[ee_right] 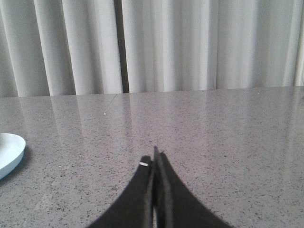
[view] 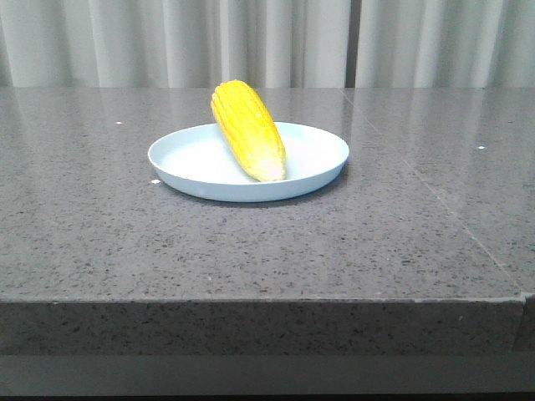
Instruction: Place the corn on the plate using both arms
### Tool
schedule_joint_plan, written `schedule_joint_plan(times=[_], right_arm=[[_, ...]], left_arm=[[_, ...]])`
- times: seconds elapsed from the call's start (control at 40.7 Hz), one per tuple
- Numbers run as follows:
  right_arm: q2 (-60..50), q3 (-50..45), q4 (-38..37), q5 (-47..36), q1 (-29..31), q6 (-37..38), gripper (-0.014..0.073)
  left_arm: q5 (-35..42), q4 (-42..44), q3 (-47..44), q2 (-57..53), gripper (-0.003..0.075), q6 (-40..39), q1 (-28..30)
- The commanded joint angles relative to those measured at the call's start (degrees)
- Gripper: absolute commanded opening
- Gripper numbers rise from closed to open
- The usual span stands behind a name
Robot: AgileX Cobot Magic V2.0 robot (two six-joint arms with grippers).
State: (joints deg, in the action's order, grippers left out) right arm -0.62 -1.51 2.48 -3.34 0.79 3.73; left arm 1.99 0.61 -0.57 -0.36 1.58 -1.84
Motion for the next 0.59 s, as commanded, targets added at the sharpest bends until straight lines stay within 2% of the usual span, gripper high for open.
schedule_joint_plan(times=[0.0, 0.566], right_arm=[[-1.02, 1.23, -0.86, -4.93, 0.19, 0.27, -0.0069], [-1.02, 1.23, -1.70, -4.93, -0.93, 0.21, -0.0069]], left_arm=[[4.44, -0.61, -1.19, -0.89, -0.0020, -0.07, -0.37], [4.44, -0.61, -1.19, -0.89, -0.0020, -0.07, -0.37]])
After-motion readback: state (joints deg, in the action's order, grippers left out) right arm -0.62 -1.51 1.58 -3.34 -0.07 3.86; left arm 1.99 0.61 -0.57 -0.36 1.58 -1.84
